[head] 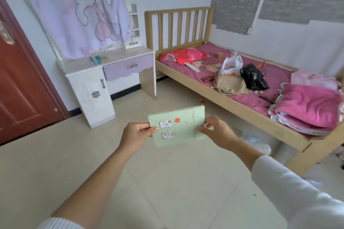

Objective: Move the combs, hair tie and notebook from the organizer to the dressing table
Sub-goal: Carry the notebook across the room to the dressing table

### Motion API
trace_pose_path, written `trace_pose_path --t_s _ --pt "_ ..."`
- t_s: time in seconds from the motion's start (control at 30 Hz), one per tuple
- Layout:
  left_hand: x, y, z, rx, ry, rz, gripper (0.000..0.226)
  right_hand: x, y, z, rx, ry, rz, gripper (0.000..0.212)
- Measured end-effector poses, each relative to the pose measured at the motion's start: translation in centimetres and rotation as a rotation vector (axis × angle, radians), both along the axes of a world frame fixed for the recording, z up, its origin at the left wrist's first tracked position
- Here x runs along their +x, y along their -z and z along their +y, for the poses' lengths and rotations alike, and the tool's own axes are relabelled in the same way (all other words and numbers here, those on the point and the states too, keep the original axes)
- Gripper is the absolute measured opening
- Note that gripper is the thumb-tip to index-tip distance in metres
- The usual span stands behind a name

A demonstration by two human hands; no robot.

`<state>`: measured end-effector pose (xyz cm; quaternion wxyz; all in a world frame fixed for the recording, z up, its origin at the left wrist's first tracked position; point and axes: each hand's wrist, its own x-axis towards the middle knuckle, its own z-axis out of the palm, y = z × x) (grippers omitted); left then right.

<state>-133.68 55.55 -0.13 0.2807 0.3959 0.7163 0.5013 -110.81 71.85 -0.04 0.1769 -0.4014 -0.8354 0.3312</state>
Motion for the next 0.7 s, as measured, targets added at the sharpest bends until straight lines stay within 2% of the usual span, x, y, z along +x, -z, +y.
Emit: trace_pose_path --t_s 0.17,0.37,0.57,0.7 --pt "-8.8 -1.5 8.2 0.046 -0.055 -0.054 0.013 -10.5 -2.3 9.8 0.002 -0.041 -0.002 0.025" --pt "-19.9 -1.7 16.1 0.044 -0.126 -0.139 0.017 -23.5 -1.9 19.0 -0.019 -0.105 -0.011 0.029" --pt "-33.6 -0.6 24.7 0.047 -0.169 -0.174 0.018 -38.5 -0.7 28.2 -0.056 -0.128 0.015 0.027" --pt "-43.8 -1.3 30.8 0.054 -0.199 -0.216 0.017 -49.6 -1.5 34.4 -0.058 -0.105 0.053 0.035"
